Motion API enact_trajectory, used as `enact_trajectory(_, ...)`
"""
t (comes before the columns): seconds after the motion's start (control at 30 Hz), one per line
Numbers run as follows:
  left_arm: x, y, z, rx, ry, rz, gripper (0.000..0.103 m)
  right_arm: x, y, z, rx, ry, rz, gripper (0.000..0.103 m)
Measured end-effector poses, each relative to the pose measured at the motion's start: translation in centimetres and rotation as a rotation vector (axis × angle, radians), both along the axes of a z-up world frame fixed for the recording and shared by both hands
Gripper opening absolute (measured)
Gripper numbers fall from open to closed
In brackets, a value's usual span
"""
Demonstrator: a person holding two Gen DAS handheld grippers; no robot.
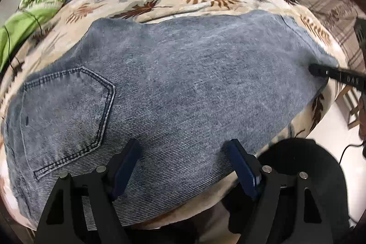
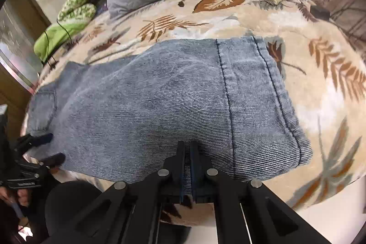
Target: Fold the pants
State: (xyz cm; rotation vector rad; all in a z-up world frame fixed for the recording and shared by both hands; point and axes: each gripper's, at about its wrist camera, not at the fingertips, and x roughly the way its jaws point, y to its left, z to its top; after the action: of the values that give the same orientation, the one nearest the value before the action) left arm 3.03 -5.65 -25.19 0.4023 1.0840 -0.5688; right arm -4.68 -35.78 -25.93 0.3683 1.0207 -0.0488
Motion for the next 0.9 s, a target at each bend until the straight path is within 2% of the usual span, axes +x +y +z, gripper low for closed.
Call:
enact_trajectory(0.17,-0.1,0.0,-0.1,0.010,-0.008,-0.004,0.080,-0.8,-0.3,0.5,-0.001,0.005,0.020,0.006)
enact_trajectory(0.33,-0.1,0.0,-0.2,0.021,-0.016,-0.006,0.081,-1.6,-1.0,1.9,-0.048,-0.038,-0.033,0.006)
enact_trajectory(0.47,-0.2,0.1,-0.3,0.016,-0.025,-0.013,0.081,-0.7,-1.3,0.1,-0.078,0.017,-0.059,0.006)
enact_trajectory(0.57,-0.3,0.1,-0.4,0.015,-0.034,-0.019,0.081,-0.9,-1.1,0.2,-0.104,-0.007,-0.041,0.006)
enact_trajectory(0.63,-0.4,0.1,-0.4,0.016,-0.039,-0.021,0.082,-0.9,-1.6,0.5,-0.071,0.008,-0.039,0.006)
enact_trajectory(0.7,-0.6,0.2,-0.4,0.010,-0.043,-0.024,0.082,-1.0,-3.1,1.2,0.004,-0.009,-0.090,0.006)
enact_trajectory(0.9,-0.9,0.3,-0.3,0.001,-0.047,-0.024,0.082,1.0,-5.8,2.8,-0.010,-0.062,-0.191,0.006)
